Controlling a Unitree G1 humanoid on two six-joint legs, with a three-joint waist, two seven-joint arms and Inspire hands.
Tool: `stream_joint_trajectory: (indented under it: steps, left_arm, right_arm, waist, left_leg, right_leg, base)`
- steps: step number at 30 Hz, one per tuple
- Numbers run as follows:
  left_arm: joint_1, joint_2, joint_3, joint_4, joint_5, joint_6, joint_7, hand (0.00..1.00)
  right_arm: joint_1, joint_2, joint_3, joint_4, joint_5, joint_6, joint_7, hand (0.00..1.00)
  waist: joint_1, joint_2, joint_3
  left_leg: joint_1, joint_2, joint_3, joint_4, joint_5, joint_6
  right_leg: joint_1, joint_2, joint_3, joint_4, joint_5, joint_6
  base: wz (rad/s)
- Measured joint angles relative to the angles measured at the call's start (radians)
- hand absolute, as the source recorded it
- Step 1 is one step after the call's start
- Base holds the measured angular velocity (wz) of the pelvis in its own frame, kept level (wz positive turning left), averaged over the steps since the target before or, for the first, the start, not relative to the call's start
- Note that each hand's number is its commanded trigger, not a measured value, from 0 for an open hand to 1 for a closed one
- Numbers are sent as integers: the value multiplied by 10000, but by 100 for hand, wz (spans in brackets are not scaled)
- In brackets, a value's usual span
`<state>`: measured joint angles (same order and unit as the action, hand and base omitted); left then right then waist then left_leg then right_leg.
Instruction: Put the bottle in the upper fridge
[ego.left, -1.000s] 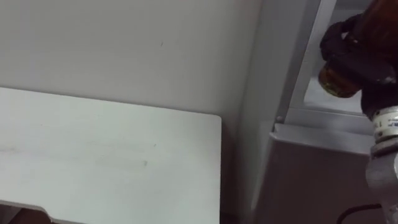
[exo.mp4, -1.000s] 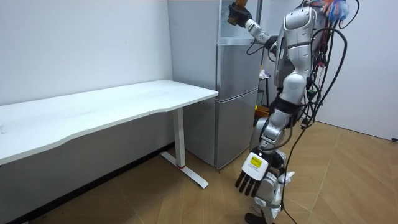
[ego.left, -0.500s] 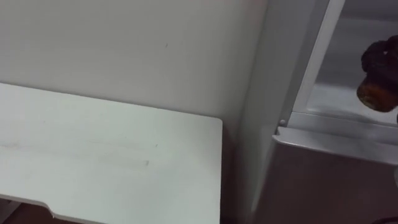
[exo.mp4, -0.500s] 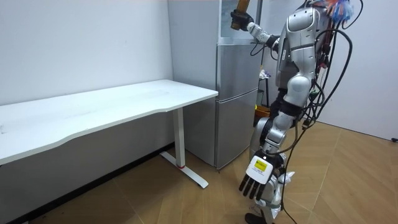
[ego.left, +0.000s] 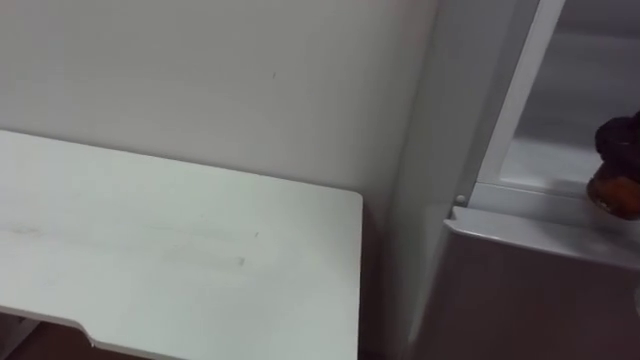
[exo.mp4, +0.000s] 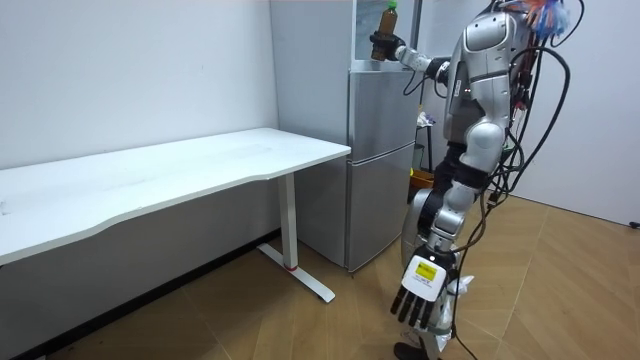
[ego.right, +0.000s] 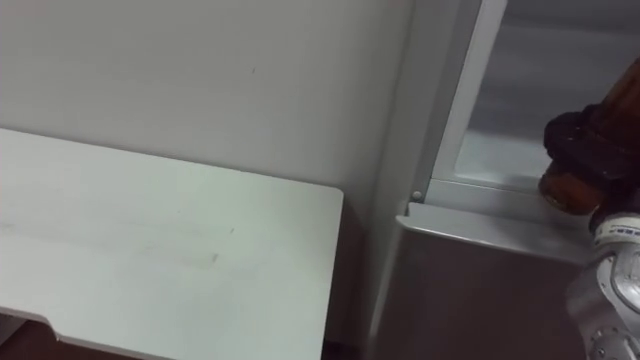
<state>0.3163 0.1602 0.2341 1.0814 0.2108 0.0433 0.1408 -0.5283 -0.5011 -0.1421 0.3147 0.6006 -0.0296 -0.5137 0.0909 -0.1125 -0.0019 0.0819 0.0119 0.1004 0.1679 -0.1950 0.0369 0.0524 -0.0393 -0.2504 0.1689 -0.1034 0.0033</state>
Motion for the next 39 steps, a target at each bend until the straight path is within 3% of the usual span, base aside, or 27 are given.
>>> stream_joint_trajectory:
  steps: [4,9,21,25,28,39]
  left_arm:
    - [75,110,4,-5,-23,203,-234,0]
    - [76,129,26,-14,-5,416,-409,0]
    - [73,207,23,-11,-4,432,-454,0]
    - [61,261,4,-3,-13,399,-455,0]
    - [74,286,-4,31,-18,400,-595,0]
    - [330,317,26,-22,1,430,-842,0]
  right_arm:
    - [-765,-81,20,919,229,85,-1,100]
    - [-1099,-206,58,1078,224,385,17,100]
    - [-1762,-327,302,1887,173,535,-178,100]
    - [-1795,-594,530,1886,173,534,-432,100]
    - [-1870,-613,540,1976,174,535,-504,100]
    - [-2489,-658,859,2837,176,535,-453,100]
  waist:
    - [-4,-2,2]
    - [25,-5,0]
    - [52,-89,-58]
    - [210,-110,-52]
    - [228,-121,-45]
    - [333,-78,-41]
  left_leg:
    - [-13,-17,-29,5,1,3]
    - [-49,-20,-72,5,1,3]
    - [-147,-31,-359,24,5,0]
    - [-163,-31,-369,24,5,0]
    - [-211,-60,-491,54,17,-7]
    - [-384,-83,-624,195,16,-8]
  right_leg:
    - [-1,-15,-9,6,-1,0]
    - [-16,-20,-71,0,-8,1]
    - [-3,-33,-282,-13,-32,19]
    - [-4,-36,-288,-13,-33,20]
    - [2,-75,-534,6,-35,21]
    - [-30,-91,-628,-19,-54,32]
  base:
    - [0]
    - [2]
    - [7]
    - [0]
    - [9]
    - [4]
